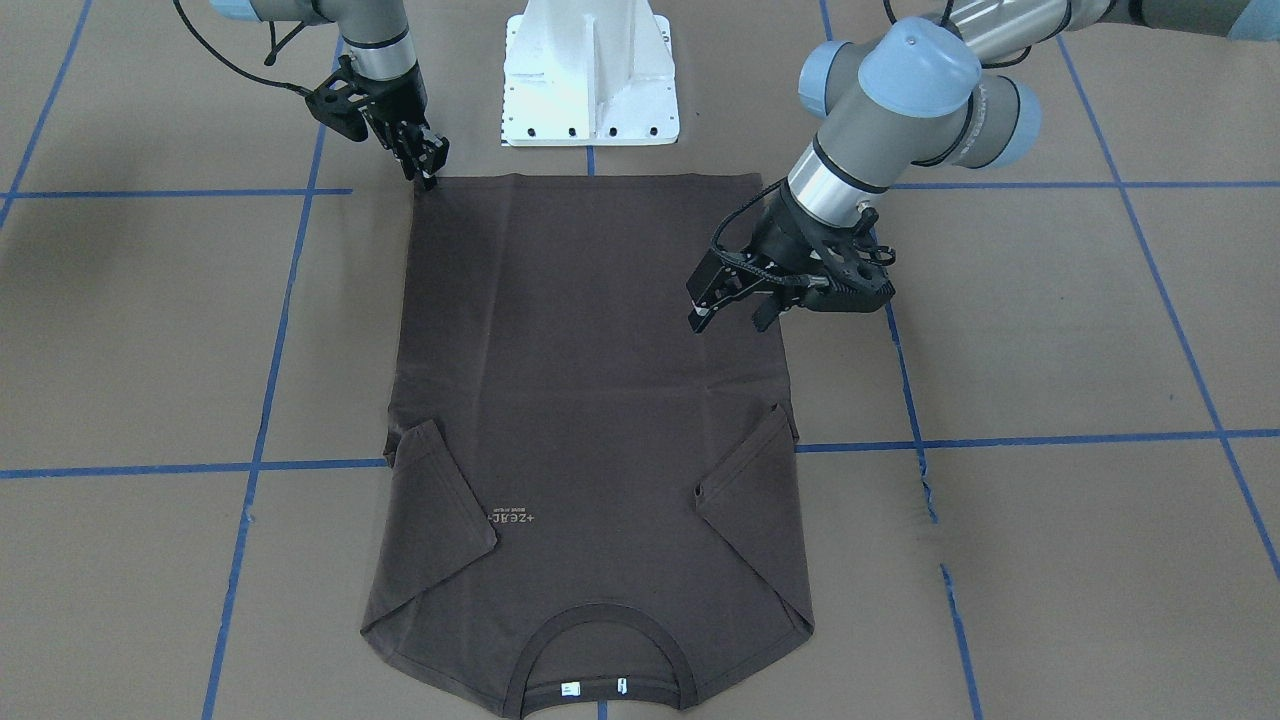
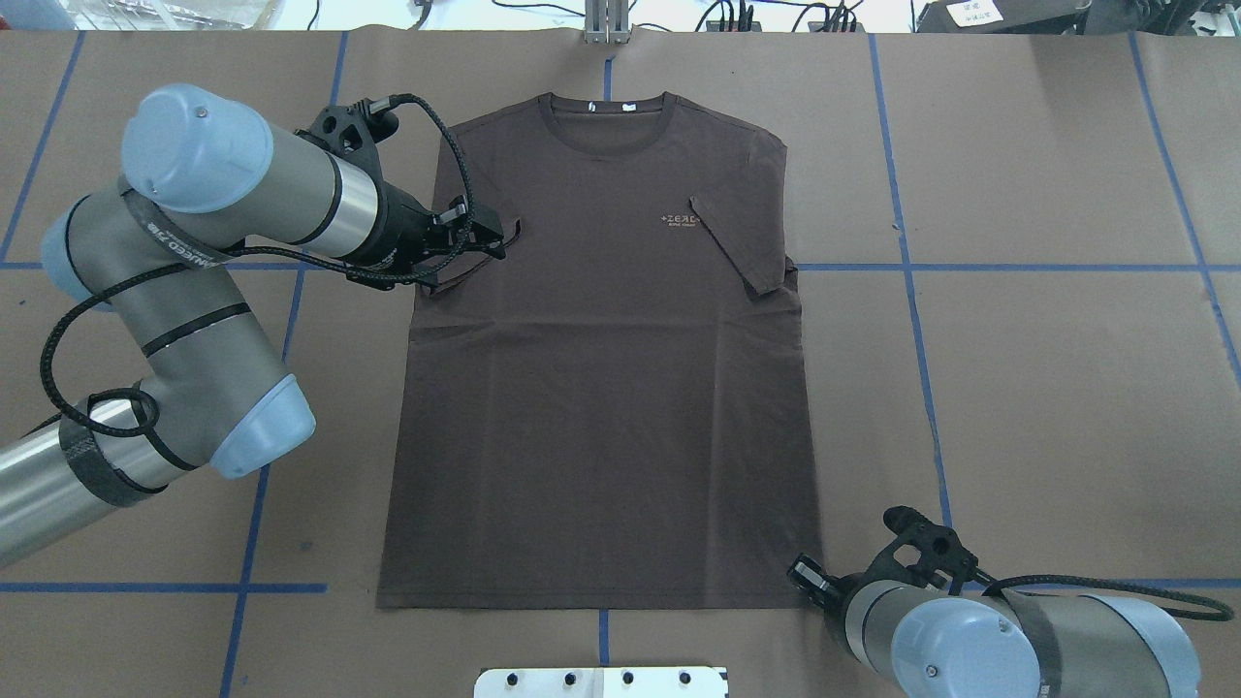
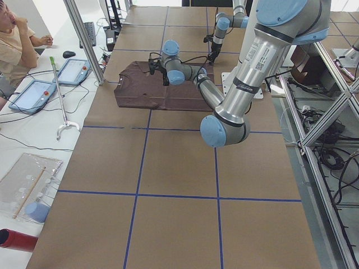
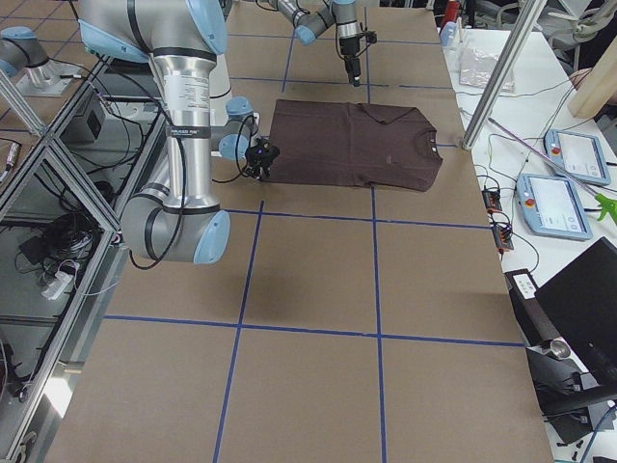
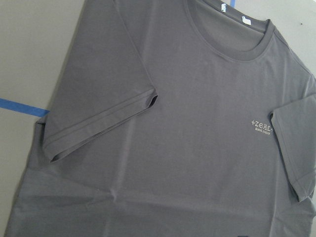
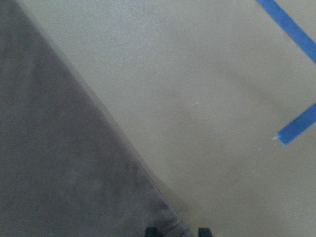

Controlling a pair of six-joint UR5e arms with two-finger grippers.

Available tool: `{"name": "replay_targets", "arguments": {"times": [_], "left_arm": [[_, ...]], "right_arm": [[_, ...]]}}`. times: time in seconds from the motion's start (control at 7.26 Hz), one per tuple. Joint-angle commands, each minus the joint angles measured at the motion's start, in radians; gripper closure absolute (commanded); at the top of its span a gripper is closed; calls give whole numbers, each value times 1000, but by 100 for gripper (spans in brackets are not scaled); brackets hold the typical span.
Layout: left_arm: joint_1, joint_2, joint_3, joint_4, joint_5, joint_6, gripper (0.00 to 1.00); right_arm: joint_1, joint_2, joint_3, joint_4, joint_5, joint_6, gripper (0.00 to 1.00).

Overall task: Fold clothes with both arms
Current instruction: 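Move both grippers to the shirt hem corners nearest the robot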

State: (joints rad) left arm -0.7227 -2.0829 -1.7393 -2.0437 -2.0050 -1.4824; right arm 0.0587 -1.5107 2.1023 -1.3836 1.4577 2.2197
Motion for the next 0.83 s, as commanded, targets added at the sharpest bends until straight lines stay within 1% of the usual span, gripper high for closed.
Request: {"name": "replay_targets", "arguments": {"times": [0.0,0.41,0.55,0.69], "left_arm": [[0,17,-14,-1,0,1,12],[5,44,-37,-1,6,-13,13],[70,105,-128,0,40,-104,13],[166,210,-238,3,152,-140,13]], "right_arm": [[0,0,1,0,4,-2,100],[3,3,10,1,6,-6,100],[6,4,31,1,7,-8,100],[13,-2,66,1,12,-12,100]]}}
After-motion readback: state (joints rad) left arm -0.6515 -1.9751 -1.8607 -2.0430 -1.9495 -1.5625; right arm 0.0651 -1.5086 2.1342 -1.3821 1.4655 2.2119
